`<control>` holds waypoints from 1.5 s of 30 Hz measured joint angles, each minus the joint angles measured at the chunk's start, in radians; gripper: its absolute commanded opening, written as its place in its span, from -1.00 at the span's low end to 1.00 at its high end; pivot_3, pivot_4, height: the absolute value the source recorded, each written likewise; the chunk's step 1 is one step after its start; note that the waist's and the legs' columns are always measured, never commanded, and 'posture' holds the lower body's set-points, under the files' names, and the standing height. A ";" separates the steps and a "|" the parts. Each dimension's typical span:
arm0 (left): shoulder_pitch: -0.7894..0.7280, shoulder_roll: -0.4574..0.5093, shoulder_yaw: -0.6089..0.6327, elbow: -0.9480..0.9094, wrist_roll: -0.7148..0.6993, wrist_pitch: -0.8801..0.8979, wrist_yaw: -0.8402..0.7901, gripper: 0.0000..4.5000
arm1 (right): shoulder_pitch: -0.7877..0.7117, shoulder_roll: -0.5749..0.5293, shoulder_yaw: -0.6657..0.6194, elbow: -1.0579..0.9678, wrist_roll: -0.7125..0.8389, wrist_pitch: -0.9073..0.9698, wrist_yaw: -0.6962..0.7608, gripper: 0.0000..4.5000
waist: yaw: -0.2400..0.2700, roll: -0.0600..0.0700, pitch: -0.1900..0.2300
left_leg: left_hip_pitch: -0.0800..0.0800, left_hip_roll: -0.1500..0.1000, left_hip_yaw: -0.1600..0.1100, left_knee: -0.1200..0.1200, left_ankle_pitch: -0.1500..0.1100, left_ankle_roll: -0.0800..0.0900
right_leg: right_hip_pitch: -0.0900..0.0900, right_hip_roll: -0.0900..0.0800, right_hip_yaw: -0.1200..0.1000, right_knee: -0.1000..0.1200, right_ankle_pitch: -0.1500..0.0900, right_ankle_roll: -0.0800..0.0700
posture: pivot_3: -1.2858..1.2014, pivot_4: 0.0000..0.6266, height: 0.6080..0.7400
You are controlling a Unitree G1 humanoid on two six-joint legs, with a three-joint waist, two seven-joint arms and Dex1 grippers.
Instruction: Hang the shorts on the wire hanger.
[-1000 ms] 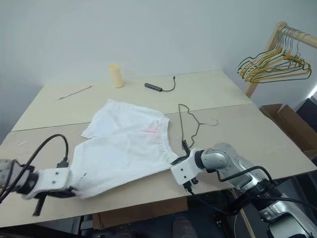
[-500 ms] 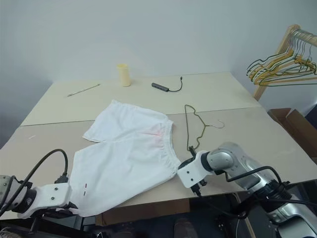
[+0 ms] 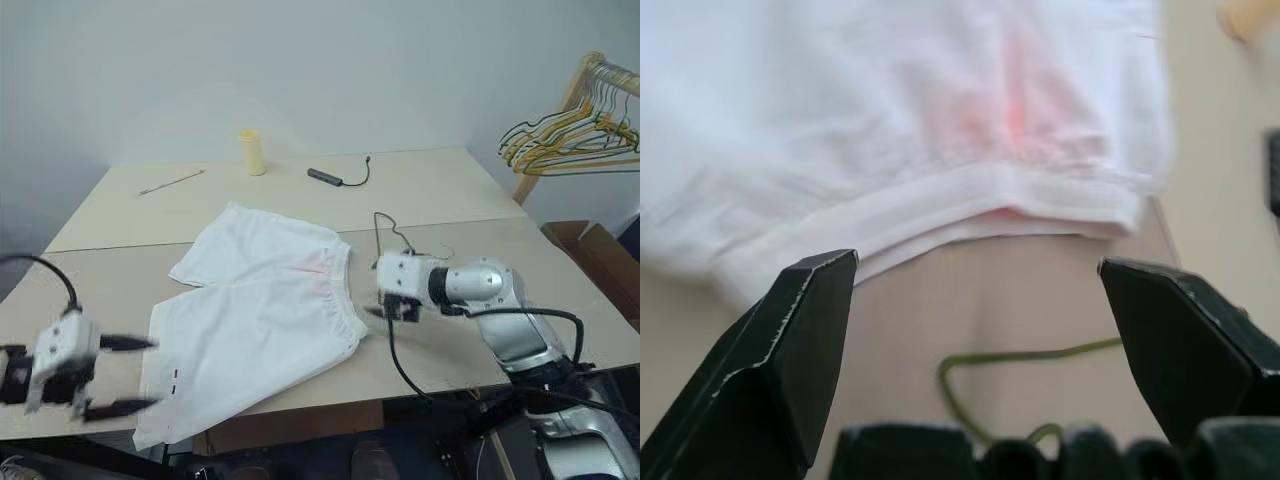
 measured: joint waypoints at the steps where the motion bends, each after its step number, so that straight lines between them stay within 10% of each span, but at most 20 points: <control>1: -0.020 -0.012 -0.027 -0.010 -0.009 0.016 0.028 1.00 | -0.007 0.030 -0.002 0.002 -0.003 0.055 -0.039 1.00 | -0.003 0.000 0.000 | -0.002 -0.002 0.000 0.000 0.000 -0.001 | -0.002 0.000 0.000 0.000 0.000 0.000 | -0.08 -1.00 1.00; 12: -0.185 -0.092 -0.186 -0.055 -0.085 0.151 0.208 1.00 | 0.021 0.229 0.039 0.235 -0.097 0.230 -0.376 1.00 | -0.032 0.000 -0.001 | -0.014 -0.005 -0.002 0.000 0.001 -0.003 | -0.014 -0.001 0.001 0.001 0.004 -0.001 | -0.10 -1.00 1.00; 22: -0.173 -0.030 -0.231 -0.058 -0.007 0.124 0.214 1.00 | 0.091 0.063 -0.031 0.236 -0.099 0.182 -0.386 1.00 | -0.052 0.001 -0.001 | -0.011 -0.005 -0.001 0.000 0.001 -0.003 | -0.009 0.000 0.001 0.000 0.003 0.001 | -0.11 -1.00 1.00; 29: -0.178 -0.040 -0.270 -0.058 -0.005 0.097 0.213 1.00 | -0.012 0.168 -0.116 0.239 0.032 0.227 -0.357 1.00 | -0.101 0.001 -0.001 | -0.009 -0.004 -0.001 0.000 0.001 -0.003 | -0.008 0.001 0.002 0.000 0.003 0.001 | -0.13 -1.00 1.00; 45: -0.192 -0.053 -0.309 -0.042 -0.017 0.054 0.159 1.00 | -0.293 0.239 -0.020 0.912 -0.014 -0.084 -0.296 1.00 | -0.131 0.001 -0.001 | -0.006 -0.005 -0.003 0.000 0.001 -0.003 | -0.003 0.000 0.001 -0.002 0.003 0.001 | -0.12 -1.00 1.00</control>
